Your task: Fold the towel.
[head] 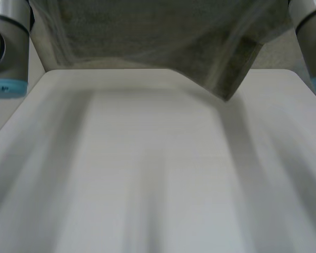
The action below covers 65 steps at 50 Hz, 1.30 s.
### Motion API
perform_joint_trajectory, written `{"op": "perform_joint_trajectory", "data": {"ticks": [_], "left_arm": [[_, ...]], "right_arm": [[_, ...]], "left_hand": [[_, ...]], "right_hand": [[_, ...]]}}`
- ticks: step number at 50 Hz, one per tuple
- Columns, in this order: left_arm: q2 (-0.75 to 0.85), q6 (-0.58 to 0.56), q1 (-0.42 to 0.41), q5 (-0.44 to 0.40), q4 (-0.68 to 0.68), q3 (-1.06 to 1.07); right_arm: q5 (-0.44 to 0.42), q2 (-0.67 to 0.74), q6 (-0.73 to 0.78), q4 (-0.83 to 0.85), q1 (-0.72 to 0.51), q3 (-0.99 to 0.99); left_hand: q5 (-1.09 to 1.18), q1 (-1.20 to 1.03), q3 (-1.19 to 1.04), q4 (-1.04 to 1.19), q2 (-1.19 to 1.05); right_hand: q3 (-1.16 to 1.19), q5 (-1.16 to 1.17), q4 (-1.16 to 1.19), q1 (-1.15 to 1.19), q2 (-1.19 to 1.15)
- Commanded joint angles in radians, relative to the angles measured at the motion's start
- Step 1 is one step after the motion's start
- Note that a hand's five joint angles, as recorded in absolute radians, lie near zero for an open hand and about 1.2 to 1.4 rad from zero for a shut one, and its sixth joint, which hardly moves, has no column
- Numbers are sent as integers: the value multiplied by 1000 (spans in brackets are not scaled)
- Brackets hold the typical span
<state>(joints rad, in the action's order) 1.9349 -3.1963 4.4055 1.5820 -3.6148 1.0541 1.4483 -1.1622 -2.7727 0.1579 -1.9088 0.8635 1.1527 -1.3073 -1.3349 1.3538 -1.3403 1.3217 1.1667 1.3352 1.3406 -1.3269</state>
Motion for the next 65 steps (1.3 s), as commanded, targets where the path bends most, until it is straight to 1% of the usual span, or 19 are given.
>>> {"op": "perform_joint_trajectory", "data": {"ticks": [1, 3, 4, 6, 7, 9, 12, 14, 20, 28, 30, 33, 34, 35, 51, 55, 57, 59, 65], "left_arm": [[-4, 0, 2, -74, 25, 250], [-2, -2, 8, -126, 18, 399], [-2, -2, 8, -126, 18, 400], [-4, -8, 20, -146, 15, 466], [-4, -22, 38, -160, 12, 527], [-4, -48, 57, -171, 10, 583], [-4, -123, 80, -186, 5, 682], [2, -201, 101, -192, -1, 754], [24, -269, 123, -194, -38, 817], [61, -284, 109, -186, -105, 840], [59, -284, 109, -185, -107, 840], [58, -284, 111, -185, -107, 840], [56, -284, 111, -185, -108, 840], [58, -283, 112, -185, -108, 842], [59, -283, 112, -183, -131, 860], [61, -283, 112, -183, -133, 859], [61, -283, 112, -183, -133, 859], [61, -283, 112, -183, -134, 857], [61, -283, 114, -181, -137, 856]], "right_arm": [[-230, -34, -30, -122, 16, 274], [-253, -34, -19, -144, 17, 338], [-253, -34, -19, -144, 17, 339], [-278, -40, 36, -169, 27, 481], [-278, -40, 36, -169, 27, 482], [-282, -59, 117, -159, 51, 645], [-287, -65, 153, -147, 62, 718], [-281, -68, 180, -80, 70, 839], [-232, -70, 179, 98, 92, 965], [-91, -51, 154, 115, 91, 965], [-34, -33, 150, 123, 90, 963], [-16, -28, 145, 123, 91, 959], [1, -22, 139, 123, 91, 954], [10, -16, 130, 123, 91, 951], [23, 13, -13, 108, 106, 924], [20, 13, -38, 94, 117, 920], [7, 12, -50, 51, 122, 914], [3, 13, -54, 26, 122, 907], [-40, 38, -62, -95, 117, 873]], "left_hand": [[69, -89, -61, 42, -56], [69, -89, -61, 42, -56], [69, -89, -61, 42, -56], [69, -89, -61, 42, -56], [69, -89, -61, 42, -56], [69, -89, -61, 42, -56], [69, -89, -61, 42, -56], [69, -89, -61, 42, -56], [69, -89, -61, 42, -56], [69, -89, -61, 42, -56], [69, -89, -61, 42, -56], [69, -89, -61, 42, -56], [69, -89, -61, 42, -56], [69, -89, -61, 42, -56], [69, -89, -61, 42, -56], [69, -89, -61, 42, -56], [69, -89, -61, 42, -56], [69, -89, -61, 42, -56], [69, -89, -61, 42, -56]], "right_hand": [[75, 55, 61, 56, -69], [75, 55, 61, 56, -69], [75, 55, 61, 56, -69], [75, 55, 61, 56, -69], [75, 55, 61, 56, -69], [75, 55, 61, 56, -69], [75, 55, 61, 56, -69], [75, 55, 61, 56, -69], [75, 55, 61, 56, -69], [67, 47, 53, 48, -62], [-85, -105, -99, -104, 90], [-215, -235, -229, -234, 220], [-369, -389, -383, -388, 374], [-411, -431, -425, -430, 417], [-649, -669, -663, -668, 655], [-617, -637, -631, -636, 622], [-486, -506, -500, -505, 491], [-459, -479, -473, -478, 464], [-500, -519, -513, -519, 505]]}}
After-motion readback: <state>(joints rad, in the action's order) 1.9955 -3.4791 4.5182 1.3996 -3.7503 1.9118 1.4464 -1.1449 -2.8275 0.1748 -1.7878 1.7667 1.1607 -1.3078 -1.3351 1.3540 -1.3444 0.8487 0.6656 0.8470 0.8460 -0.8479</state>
